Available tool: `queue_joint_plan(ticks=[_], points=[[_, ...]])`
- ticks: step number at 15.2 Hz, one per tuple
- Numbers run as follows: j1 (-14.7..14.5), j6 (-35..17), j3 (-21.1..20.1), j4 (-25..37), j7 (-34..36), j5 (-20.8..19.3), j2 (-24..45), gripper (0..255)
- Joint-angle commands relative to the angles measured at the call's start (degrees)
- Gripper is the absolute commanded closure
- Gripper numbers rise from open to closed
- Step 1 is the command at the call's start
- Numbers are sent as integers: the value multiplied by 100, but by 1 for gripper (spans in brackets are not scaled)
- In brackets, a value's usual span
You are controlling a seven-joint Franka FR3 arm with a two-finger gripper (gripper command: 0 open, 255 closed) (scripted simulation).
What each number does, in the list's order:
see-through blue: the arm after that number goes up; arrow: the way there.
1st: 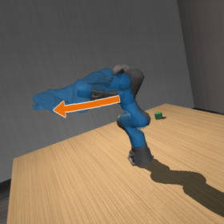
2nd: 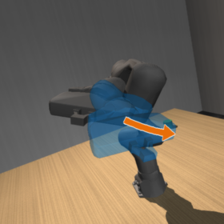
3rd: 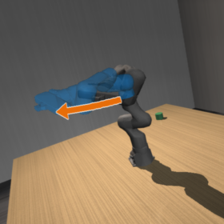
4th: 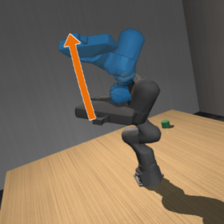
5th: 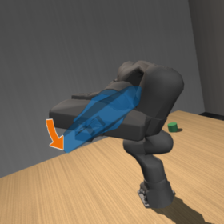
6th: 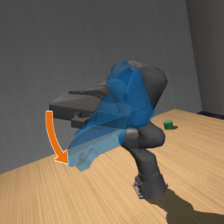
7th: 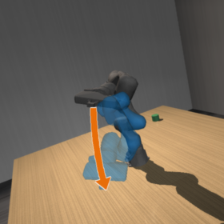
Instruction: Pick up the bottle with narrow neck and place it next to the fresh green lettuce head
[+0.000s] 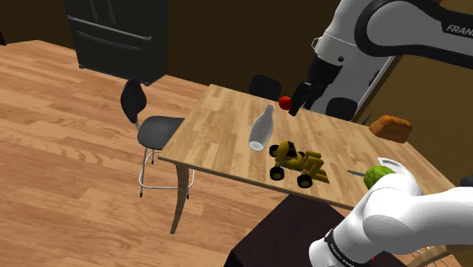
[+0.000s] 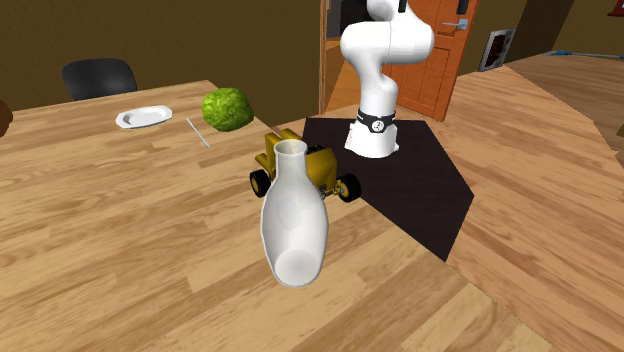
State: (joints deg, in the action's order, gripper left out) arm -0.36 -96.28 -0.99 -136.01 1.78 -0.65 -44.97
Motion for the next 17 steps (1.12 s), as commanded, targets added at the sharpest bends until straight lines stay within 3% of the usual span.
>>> queue_joint_plan(ticks=[1, 10, 17], points=[[0, 0, 0, 0, 0, 0, 0, 0], [194, -1335, 839, 73, -989, -337, 1242, 0], [236, -2212, 1453, 585, -1809, -261, 2515, 0]])
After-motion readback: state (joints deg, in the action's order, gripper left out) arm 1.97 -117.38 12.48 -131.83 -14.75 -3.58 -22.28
